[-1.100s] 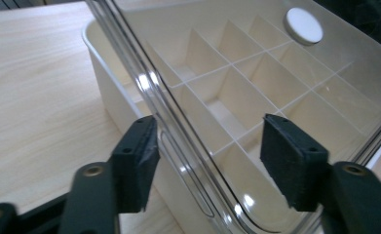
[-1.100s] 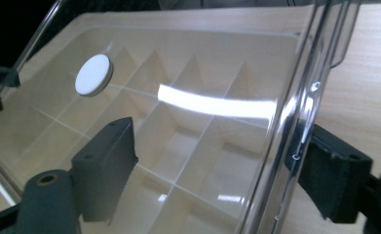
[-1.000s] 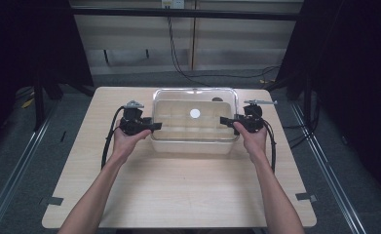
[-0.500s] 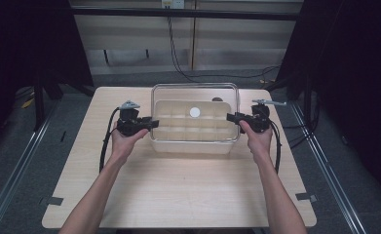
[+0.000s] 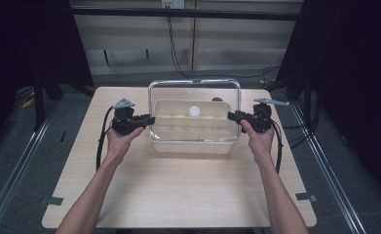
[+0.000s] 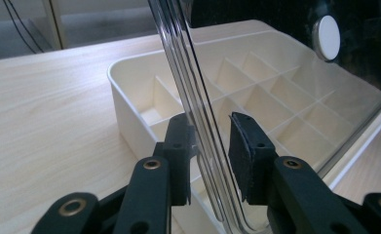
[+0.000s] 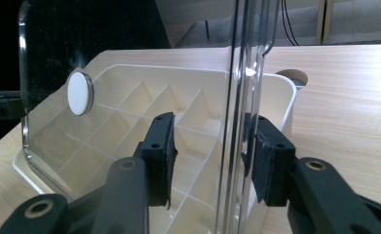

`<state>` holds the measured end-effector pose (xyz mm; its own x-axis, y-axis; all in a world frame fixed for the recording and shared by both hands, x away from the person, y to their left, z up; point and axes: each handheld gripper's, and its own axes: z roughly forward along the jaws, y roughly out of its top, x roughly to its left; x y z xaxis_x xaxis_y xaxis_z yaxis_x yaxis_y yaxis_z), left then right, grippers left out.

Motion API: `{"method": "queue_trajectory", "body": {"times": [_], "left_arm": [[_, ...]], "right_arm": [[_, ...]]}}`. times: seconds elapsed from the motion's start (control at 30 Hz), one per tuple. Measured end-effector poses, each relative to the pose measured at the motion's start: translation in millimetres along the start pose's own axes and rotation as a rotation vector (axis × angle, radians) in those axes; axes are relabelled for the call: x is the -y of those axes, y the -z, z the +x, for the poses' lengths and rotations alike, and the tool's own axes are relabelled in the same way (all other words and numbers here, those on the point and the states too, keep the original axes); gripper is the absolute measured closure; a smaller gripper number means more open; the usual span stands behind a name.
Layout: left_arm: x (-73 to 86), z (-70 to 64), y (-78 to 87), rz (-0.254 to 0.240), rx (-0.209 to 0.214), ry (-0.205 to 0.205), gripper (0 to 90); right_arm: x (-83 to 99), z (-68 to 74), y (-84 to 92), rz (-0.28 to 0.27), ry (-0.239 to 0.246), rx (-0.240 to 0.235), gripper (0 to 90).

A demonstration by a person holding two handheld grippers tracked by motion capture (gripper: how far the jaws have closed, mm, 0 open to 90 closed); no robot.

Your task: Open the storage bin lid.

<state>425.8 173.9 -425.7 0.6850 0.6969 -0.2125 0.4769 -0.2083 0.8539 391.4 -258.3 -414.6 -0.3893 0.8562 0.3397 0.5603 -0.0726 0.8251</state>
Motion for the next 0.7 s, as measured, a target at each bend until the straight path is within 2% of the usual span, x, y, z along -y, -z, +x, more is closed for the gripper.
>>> {"method": "queue_trajectory", "body": {"times": [0.13,0.23,0.7], "left_arm": [[-1.6,-2.2,3.9,-0.006,-0.006,-0.02,71.8],[-2.0,-2.4,6.4,-0.025,0.005,-0.006,74.9],[-10.1,-5.5,22.5,-0.055,0.009,-0.021,76.1]], "right_arm": [[-2.0,3.2,4.3,-0.009,0.014,-0.005,59.2],[-3.2,6.0,8.9,-0.009,0.026,-0.008,59.7],[-4.6,12.9,18.2,-0.031,0.039,-0.038,61.5]]}}
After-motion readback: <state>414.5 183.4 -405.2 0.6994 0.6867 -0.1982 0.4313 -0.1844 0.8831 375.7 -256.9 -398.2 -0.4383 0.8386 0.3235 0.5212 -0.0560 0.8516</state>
